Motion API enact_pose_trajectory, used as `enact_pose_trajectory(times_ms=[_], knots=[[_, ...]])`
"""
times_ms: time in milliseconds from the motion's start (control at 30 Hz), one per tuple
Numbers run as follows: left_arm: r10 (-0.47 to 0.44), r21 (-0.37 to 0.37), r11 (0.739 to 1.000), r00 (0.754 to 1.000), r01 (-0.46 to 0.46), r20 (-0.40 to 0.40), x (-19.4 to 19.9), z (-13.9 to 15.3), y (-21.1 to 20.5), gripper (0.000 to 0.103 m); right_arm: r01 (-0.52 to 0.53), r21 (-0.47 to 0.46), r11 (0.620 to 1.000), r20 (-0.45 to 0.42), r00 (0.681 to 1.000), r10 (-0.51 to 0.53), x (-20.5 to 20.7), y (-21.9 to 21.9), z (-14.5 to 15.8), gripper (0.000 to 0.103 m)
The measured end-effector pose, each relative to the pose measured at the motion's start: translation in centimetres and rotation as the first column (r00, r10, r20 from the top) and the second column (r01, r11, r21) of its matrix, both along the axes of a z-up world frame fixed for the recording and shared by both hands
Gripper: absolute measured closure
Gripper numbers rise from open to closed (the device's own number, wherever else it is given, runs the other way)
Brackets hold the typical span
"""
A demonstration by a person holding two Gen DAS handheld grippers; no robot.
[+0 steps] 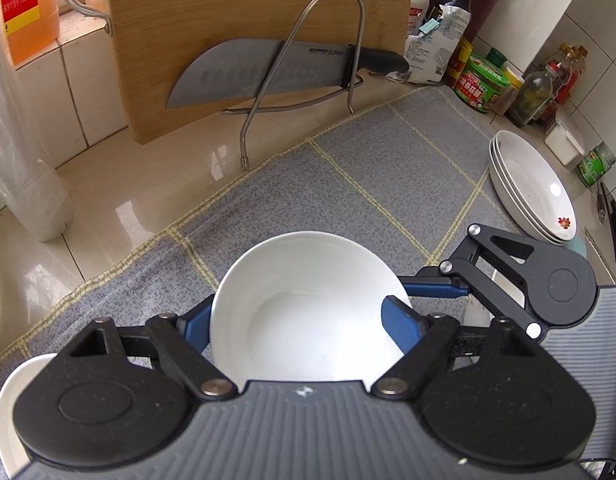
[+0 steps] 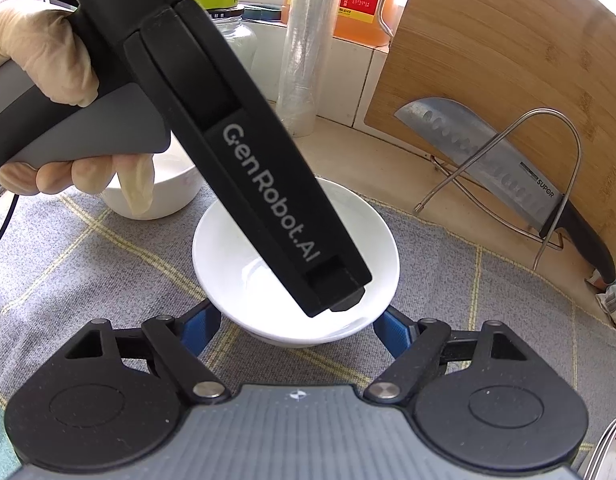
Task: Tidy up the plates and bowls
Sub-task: 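Carry the held bowl with the left tool over the white bowl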
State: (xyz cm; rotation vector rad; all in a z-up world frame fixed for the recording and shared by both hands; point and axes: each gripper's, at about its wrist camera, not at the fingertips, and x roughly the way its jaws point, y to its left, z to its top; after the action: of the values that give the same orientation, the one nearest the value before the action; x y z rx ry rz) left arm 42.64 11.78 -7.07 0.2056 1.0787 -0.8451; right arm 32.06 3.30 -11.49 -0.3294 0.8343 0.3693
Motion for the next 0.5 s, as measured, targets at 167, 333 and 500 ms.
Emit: enact_pose_trajectory(times_ms=[167, 333, 500], knots=[[-0.009, 0.002, 1.000, 1.000, 0.009, -0.008, 0.32, 0.01, -0.13, 0.019, 0.000, 0.005, 1.000, -0.004, 1.000, 0.000, 0.17, -0.13, 0.09, 0.017], [-0.018, 0.009, 1.000, 1.000, 0.018, -0.011, 0.22, 0.12, -0.33, 0.019, 0.001, 0.010, 1.000, -0.008, 1.000, -0.001, 0.21, -0.31, 0.14, 0.017], [-0.015, 0.000, 1.000, 1.000, 0.015, -0.009, 0.00, 0.57, -0.20, 0.019, -0.005, 0.009, 1.000, -0.001, 1.000, 0.005, 0.07, -0.54, 0.48, 0.017]])
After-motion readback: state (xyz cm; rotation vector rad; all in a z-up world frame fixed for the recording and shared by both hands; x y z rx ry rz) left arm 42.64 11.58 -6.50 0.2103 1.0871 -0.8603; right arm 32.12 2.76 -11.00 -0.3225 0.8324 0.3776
